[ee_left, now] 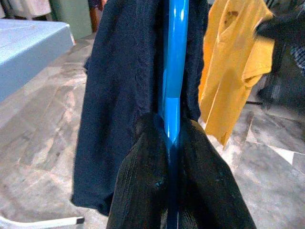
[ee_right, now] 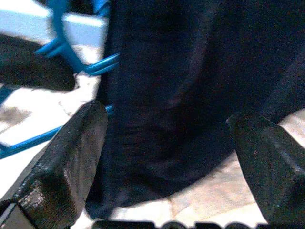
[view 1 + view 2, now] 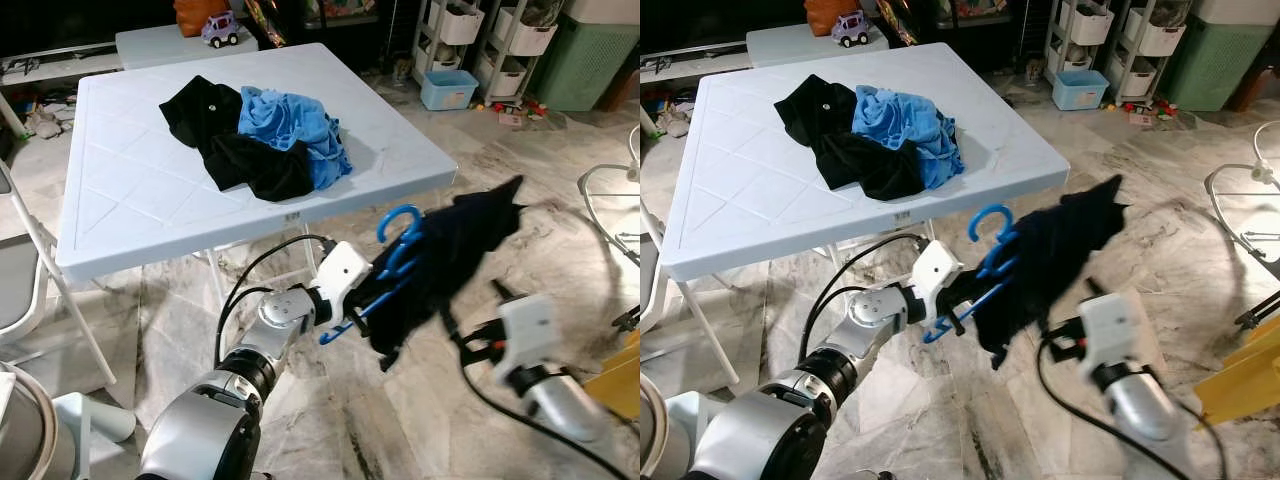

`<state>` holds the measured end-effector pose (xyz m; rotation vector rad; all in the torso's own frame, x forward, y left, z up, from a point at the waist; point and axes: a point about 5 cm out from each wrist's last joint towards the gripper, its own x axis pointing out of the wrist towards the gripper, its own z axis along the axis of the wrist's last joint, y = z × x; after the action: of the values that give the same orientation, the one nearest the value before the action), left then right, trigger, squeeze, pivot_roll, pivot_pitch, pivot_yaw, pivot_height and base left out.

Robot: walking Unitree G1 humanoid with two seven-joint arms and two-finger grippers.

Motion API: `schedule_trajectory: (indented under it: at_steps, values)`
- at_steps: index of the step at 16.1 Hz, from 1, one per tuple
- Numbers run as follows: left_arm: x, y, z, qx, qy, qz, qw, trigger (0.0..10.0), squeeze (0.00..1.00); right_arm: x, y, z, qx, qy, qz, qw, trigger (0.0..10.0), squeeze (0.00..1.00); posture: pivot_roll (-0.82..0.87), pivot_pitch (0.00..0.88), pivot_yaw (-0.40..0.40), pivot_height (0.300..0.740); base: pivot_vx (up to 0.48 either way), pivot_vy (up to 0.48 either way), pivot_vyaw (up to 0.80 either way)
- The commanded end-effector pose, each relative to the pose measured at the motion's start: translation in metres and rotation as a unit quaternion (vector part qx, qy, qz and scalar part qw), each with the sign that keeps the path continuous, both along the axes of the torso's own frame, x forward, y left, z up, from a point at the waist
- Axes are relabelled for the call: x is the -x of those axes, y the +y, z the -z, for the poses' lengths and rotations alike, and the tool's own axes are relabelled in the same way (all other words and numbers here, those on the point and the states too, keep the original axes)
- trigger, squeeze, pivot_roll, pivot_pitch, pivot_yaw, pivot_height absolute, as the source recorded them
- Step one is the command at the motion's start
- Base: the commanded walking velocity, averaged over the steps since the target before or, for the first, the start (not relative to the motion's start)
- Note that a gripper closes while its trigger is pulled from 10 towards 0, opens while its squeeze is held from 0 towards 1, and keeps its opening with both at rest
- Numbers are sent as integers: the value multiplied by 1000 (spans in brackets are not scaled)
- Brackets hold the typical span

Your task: Hang hanger

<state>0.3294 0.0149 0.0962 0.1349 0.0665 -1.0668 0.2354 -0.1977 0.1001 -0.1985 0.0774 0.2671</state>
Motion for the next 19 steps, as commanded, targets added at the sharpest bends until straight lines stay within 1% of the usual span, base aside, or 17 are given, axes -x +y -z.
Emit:
schedule_trajectory:
  at_steps: [1, 3, 4, 6, 7, 8, 9, 11, 12, 14, 15, 17, 18, 19]
  values:
    - [-2, -6, -12, 13, -21, 16, 1000, 0, 0, -2, 4, 9, 13, 18, -3, 1000, 10000, 0, -25, 78, -20, 740, 0, 0, 0]
    - [2, -10, -13, -2, -38, 48, 998, 0, 0, -6, 10, 17, 6, 28, 1, 1000, 10000, 0, -19, 80, -17, 740, 0, 0, 0]
    - [2, -9, -13, -9, -44, 56, 997, 0, 0, -8, 9, 21, 6, 34, 20, 999, 10000, 0, -16, 79, -15, 740, 0, 0, 0]
    - [3, -9, -14, -7, -43, 59, 997, 0, 0, -14, 1, 28, 25, 40, 75, 996, 10000, 0, -13, 78, -15, 740, 0, 0, 0]
    - [3, -9, -14, -7, -43, 60, 997, 0, 0, -15, 0, 29, 29, 40, 76, 996, 10000, 0, -11, 77, -16, 740, 0, 0, 0]
    - [3, -10, -14, -5, -44, 61, 997, 0, 0, -17, -2, 31, 34, 37, 88, 995, 0, 0, -9, 76, -17, 740, 0, 0, 0]
    - [3, -10, -15, -5, -46, 63, 997, 0, 0, -20, -9, 30, 38, 27, 118, 992, 0, 0, -7, 73, -20, 740, 0, 0, 0]
    - [4, -7, -13, -12, -48, 66, 997, 0, 0, -21, -17, 28, 45, 18, 137, 989, 0, 0, -8, 68, -21, 740, 0, 0, 0]
    - [4, -5, -12, -13, -46, 65, 997, 0, 0, -21, -22, 27, 37, 11, 158, 987, 0, 0, -8, 67, -22, 740, 0, 0, 0]
    - [5, -4, -10, -20, -48, 66, 996, 0, 0, -21, -25, 25, 23, 2, 171, 985, 0, 0, -8, 64, -20, 740, 0, 0, 0]
    - [6, -1, -7, -25, -50, 56, 997, 0, 0, -21, -27, 21, 7, -16, 190, 982, 0, 0, -6, 60, -17, 740, 0, 0, 0]
    - [6, 2, -4, -31, -50, 44, 997, 0, 0, -20, -29, 17, -3, -29, 203, 979, 0, 0, -4, 57, -12, 740, 0, 0, 0]
    - [8, 9, 5, -41, -47, 25, 998, 0, 0, -20, -33, 10, -16, -53, 220, 974, 0, 0, 0, 53, -8, 740, 0, 0, 0]
    - [9, 14, 9, -42, -44, 12, 998, 0, 0, -20, -36, 6, -27, -66, 231, 970, 0, 0, 0, 50, -6, 740, 0, 0, 0]
